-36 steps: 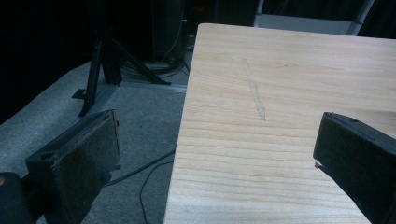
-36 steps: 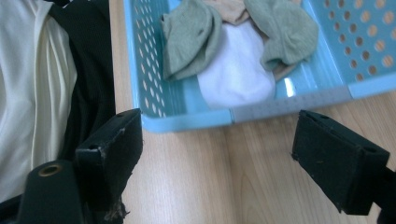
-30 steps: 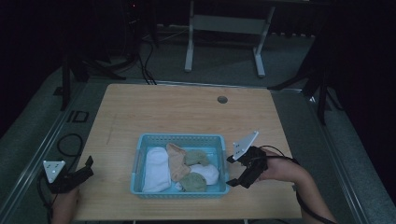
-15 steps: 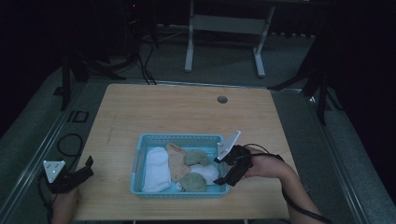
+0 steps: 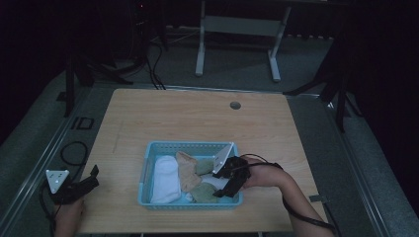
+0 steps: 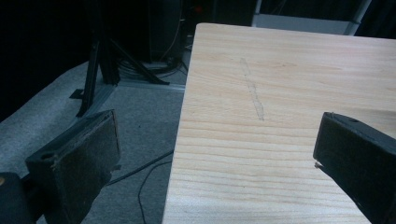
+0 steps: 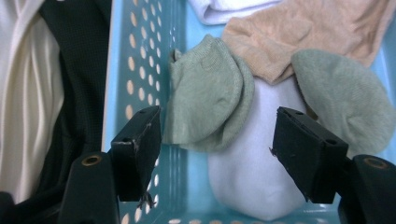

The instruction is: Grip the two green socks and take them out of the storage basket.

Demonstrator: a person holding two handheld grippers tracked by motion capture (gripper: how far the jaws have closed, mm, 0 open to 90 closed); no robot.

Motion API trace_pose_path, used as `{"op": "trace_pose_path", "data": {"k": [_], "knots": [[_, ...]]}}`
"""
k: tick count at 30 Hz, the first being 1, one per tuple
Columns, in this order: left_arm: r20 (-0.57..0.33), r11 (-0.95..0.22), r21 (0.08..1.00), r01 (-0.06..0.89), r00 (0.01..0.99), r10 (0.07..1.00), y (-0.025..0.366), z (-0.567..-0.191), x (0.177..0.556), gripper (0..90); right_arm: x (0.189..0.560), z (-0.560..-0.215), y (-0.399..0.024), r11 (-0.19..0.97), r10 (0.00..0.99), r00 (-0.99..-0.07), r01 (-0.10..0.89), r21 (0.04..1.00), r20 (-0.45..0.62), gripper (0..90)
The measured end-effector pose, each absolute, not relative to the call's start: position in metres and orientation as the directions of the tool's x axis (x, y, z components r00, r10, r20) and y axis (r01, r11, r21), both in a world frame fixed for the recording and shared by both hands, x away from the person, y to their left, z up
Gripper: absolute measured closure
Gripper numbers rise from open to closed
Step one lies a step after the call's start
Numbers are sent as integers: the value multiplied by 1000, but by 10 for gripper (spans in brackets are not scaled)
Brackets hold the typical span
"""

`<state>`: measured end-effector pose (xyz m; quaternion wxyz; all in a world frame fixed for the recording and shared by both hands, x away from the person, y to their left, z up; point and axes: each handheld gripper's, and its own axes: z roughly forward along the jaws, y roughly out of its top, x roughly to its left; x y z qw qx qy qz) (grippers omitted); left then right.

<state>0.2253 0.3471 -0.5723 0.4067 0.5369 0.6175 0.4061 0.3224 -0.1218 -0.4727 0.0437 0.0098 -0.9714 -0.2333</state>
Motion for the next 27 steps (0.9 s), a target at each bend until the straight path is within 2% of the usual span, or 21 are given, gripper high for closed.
{"op": "trace_pose_path", "data": {"k": [14, 19, 22, 25, 27], "knots": [[-66, 95, 938, 334, -96, 993, 347, -572, 226, 7, 327, -501, -97, 930, -16, -994, 26, 367, 112, 325], [-67, 96, 937, 337, -96, 993, 347, -572, 226, 7, 326, -503, -92, 940, -11, -993, 30, 340, 118, 364], [-67, 96, 937, 337, -97, 993, 347, -572, 226, 7, 326, -505, -89, 947, -14, -992, 28, 320, 128, 416], [-67, 96, 937, 337, -96, 993, 347, -572, 226, 7, 324, -506, -87, 951, -20, -991, 22, 310, 130, 542], [-67, 96, 937, 337, -97, 993, 347, -572, 226, 7, 324, -504, -87, 948, -29, -991, 14, 317, 131, 688]]}}
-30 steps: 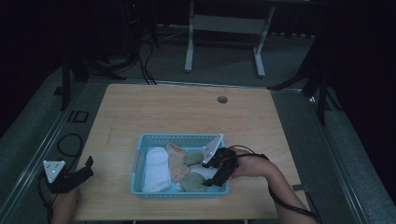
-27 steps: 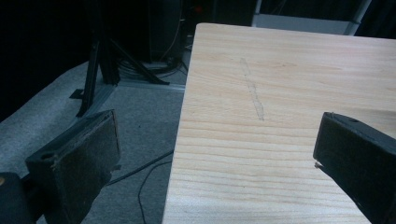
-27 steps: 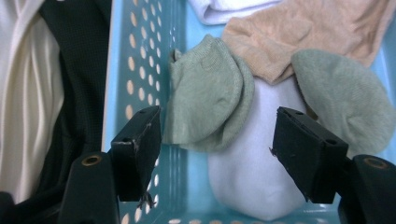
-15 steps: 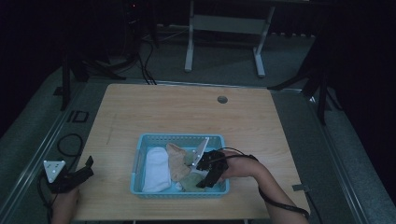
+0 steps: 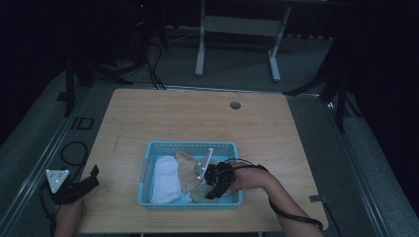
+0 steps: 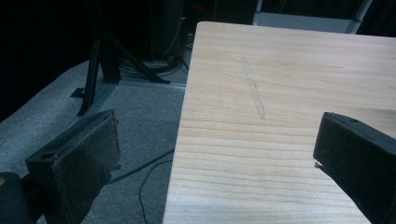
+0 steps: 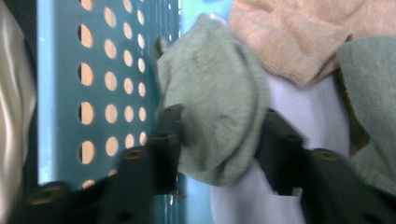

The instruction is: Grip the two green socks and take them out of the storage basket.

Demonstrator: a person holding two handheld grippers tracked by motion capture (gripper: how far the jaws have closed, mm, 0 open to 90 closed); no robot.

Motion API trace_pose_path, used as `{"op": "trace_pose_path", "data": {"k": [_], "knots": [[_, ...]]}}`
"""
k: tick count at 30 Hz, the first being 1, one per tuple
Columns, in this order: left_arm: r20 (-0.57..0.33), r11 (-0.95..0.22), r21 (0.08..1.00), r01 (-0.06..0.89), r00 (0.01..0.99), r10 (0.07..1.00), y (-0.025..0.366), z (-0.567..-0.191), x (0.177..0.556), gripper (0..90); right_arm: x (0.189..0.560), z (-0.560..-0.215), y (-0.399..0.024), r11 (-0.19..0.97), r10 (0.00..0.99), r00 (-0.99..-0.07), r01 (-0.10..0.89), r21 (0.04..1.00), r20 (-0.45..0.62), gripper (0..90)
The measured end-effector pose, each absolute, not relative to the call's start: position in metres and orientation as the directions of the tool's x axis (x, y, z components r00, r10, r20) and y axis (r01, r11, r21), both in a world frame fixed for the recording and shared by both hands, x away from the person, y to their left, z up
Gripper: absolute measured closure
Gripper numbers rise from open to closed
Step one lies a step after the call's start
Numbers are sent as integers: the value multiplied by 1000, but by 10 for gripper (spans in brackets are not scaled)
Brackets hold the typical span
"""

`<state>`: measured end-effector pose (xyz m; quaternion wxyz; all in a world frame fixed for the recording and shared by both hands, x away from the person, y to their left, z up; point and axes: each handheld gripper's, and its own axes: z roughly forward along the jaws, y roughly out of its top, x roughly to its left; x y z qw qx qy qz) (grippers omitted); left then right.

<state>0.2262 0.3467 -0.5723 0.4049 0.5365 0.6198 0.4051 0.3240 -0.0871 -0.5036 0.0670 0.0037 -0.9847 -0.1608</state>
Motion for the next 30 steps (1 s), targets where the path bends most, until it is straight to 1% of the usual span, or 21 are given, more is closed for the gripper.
{"op": "trace_pose_path", "data": {"k": [1, 3, 6, 10, 20, 30], "knots": [[-67, 96, 937, 337, -97, 993, 347, -572, 226, 7, 324, -504, -87, 948, -29, -991, 14, 317, 131, 688], [-67, 97, 936, 337, -98, 993, 347, -572, 226, 7, 322, -498, -88, 947, -40, -991, 2, 321, 125, 772], [-67, 96, 936, 338, -99, 993, 347, -572, 226, 7, 320, -493, -89, 945, -53, -992, -12, 326, 118, 791], [-66, 96, 937, 337, -99, 993, 346, -572, 226, 7, 317, -483, -92, 939, -61, -993, -23, 344, 101, 799], [-66, 96, 936, 339, -99, 993, 347, -572, 226, 7, 317, -456, -96, 927, -44, -998, -20, 374, 55, 800], [-65, 97, 936, 338, -103, 993, 346, -572, 226, 7, 316, -411, -107, 917, -36, -999, -38, 397, -12, 800]]}}
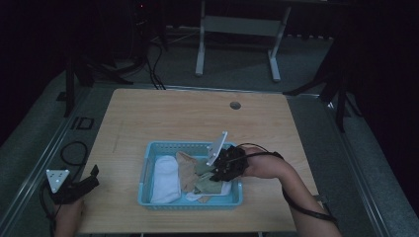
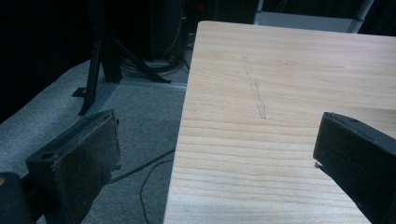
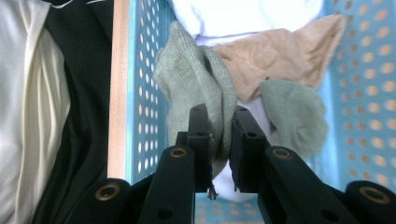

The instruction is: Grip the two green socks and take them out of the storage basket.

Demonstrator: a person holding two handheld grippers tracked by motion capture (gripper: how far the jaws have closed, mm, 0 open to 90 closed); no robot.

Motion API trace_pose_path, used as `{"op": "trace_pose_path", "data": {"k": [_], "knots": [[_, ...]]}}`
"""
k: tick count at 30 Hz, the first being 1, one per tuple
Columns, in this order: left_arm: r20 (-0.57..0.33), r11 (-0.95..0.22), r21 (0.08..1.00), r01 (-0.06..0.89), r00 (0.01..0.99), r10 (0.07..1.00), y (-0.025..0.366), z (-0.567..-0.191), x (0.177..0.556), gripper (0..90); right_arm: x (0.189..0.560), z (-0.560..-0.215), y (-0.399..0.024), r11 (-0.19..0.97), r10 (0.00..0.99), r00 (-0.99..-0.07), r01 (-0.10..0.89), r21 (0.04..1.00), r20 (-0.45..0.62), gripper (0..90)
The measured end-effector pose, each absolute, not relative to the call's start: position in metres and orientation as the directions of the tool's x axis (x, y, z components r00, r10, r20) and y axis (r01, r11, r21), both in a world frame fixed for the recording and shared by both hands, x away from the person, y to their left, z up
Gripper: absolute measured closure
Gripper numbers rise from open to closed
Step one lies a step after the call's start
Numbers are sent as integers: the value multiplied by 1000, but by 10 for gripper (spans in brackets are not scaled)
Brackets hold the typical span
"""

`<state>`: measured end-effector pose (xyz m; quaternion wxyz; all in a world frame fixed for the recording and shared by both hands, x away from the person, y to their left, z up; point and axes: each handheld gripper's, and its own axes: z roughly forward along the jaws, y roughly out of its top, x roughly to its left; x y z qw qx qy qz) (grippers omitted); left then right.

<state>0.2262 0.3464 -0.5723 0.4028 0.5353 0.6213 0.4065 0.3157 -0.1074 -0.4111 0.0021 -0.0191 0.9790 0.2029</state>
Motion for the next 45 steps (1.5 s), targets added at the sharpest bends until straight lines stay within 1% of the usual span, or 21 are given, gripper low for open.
{"op": "trace_pose_path", "data": {"k": [5, 10, 17, 19, 23, 25, 31, 38, 40, 42, 44, 45], "knots": [[-66, 98, 936, 339, -104, 992, 346, -572, 226, 7, 316, -387, -122, 908, -7, -998, -29, 417, -54, 800], [-65, 96, 936, 339, -104, 993, 347, -572, 226, 7, 316, -369, -147, 894, 29, -996, -11, 449, -83, 799], [-65, 98, 935, 340, -107, 992, 346, -572, 227, 7, 315, -358, -188, 889, 108, -989, 51, 456, -100, 799], [-62, 95, 935, 343, -107, 992, 346, -572, 227, 7, 315, -358, -194, 888, 120, -988, 61, 456, -100, 799], [-61, 95, 934, 343, -109, 992, 346, -572, 227, 7, 314, -366, -222, 885, 169, -982, 114, 451, -85, 799], [-61, 95, 936, 340, -109, 992, 346, -572, 227, 7, 314, -367, -225, 883, 176, -981, 121, 453, -82, 799], [-60, 93, 937, 336, -106, 993, 346, -572, 226, 7, 314, -387, -249, 865, 227, -973, 179, 468, -49, 798], [-60, 92, 936, 339, -105, 993, 346, -572, 226, 7, 317, -416, -269, 855, 282, -959, 247, 456, -9, 798], [-59, 92, 936, 339, -104, 993, 346, -572, 227, 7, 319, -439, -279, 847, 316, -948, 295, 442, 29, 799], [-60, 93, 936, 338, -105, 993, 346, -572, 226, 7, 320, -445, -281, 844, 320, -947, 303, 442, 37, 798], [-61, 93, 936, 339, -105, 993, 346, -572, 227, 7, 322, -461, -285, 844, 342, -938, 332, 421, 55, 798], [-61, 93, 936, 340, -105, 993, 346, -572, 227, 7, 322, -461, -285, 844, 342, -938, 332, 421, 55, 798]]}}
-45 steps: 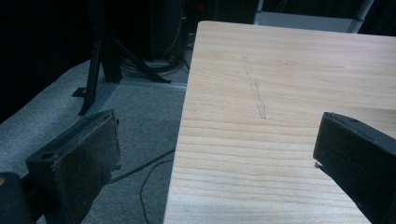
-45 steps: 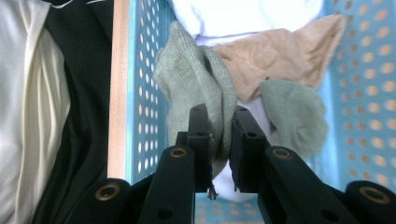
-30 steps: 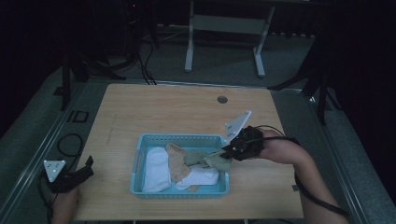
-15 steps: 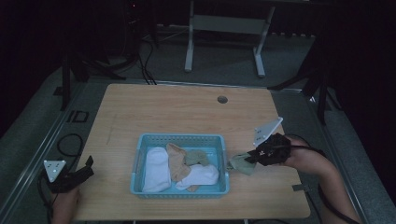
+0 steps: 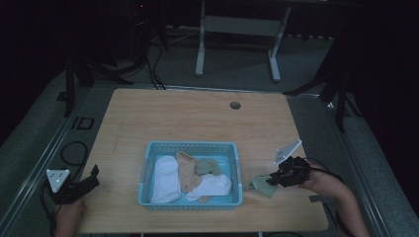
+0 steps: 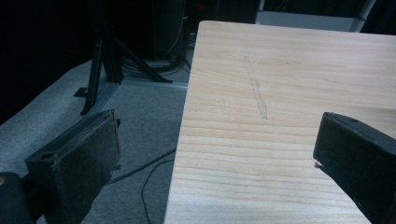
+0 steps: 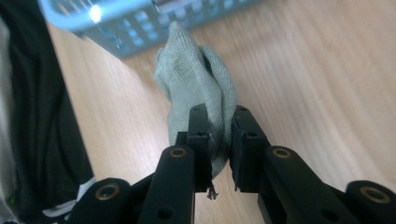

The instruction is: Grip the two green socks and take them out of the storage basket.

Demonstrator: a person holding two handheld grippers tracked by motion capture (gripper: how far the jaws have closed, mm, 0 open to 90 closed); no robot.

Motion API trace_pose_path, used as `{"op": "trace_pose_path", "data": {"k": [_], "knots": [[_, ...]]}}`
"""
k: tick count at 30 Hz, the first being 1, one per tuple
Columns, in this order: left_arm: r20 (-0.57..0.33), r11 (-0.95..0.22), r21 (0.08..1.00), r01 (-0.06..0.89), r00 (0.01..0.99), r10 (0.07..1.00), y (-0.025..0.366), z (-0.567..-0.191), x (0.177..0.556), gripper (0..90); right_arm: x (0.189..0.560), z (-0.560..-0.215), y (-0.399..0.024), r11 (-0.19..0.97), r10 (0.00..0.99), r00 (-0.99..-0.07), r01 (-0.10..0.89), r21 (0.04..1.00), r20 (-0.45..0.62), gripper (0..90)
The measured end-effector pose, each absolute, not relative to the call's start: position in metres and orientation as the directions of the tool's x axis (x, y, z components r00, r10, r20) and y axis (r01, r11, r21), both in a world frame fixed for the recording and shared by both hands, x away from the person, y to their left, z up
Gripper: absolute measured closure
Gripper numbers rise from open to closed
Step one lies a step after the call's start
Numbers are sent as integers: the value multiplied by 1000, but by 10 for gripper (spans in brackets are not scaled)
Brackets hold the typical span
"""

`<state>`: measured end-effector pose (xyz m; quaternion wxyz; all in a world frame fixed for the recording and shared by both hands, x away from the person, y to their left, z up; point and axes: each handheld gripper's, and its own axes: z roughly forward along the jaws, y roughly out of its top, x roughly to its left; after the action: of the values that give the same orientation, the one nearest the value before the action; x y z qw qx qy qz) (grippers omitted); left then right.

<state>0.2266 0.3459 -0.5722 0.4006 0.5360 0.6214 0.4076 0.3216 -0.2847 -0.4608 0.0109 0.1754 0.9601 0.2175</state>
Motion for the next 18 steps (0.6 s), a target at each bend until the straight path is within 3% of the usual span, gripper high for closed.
{"op": "trace_pose_path", "data": {"k": [11, 18], "knots": [[-63, 95, 936, 340, -105, 992, 346, -572, 227, 7, 332, -501, -292, 837, 403, -911, 406, 367, 88, 785], [-63, 95, 936, 340, -106, 992, 346, -572, 227, 7, 338, -493, -296, 819, 427, -901, 422, 390, 77, 574]]}}
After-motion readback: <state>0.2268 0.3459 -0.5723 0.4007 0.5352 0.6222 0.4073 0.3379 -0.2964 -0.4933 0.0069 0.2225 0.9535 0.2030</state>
